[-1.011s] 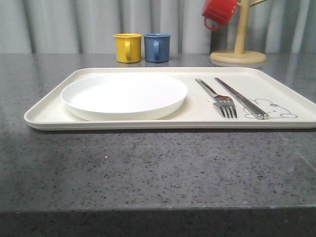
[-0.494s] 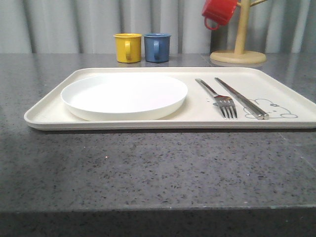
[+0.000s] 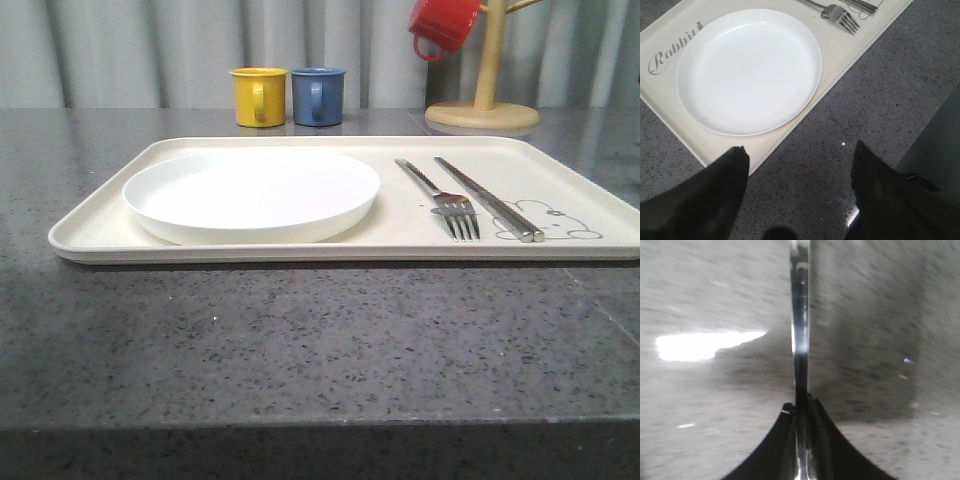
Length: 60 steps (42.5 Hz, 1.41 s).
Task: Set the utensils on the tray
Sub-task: 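Grasp the steel spoon by its handle with the right gripper, then lay the spoon on the tray beside the chopsticks with the right gripper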
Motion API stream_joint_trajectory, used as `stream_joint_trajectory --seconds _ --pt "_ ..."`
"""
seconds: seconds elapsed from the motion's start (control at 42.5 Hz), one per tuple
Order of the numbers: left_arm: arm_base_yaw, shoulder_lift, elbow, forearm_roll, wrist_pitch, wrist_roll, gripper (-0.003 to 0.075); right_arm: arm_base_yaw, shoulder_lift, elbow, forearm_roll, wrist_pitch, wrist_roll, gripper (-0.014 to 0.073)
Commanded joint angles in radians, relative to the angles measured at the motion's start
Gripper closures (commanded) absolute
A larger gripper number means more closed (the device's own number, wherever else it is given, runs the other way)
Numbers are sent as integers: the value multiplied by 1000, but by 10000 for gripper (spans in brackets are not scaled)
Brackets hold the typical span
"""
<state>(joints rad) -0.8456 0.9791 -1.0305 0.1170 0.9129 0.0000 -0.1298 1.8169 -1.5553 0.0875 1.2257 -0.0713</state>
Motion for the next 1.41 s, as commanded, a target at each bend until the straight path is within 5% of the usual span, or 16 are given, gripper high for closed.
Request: stream_joint_trajectory --seconds 0.0,0.306,0.635,0.964,1.388 --pt "-6 -12 -26 1 -58 -9 279 54 -94 -60 99 105 -29 660" --pt "-6 -12 -26 1 -58 -9 279 251 -74 -68 181 63 65 660" --pt "-6 -12 -26 1 -58 -9 279 270 19 -68 181 61 141 653" --pt "-6 -12 -26 1 -58 -9 279 270 8 -68 158 55 140 258" --pt "-6 -12 -26 1 -58 -9 279 369 -315 5 110 8 -21 312"
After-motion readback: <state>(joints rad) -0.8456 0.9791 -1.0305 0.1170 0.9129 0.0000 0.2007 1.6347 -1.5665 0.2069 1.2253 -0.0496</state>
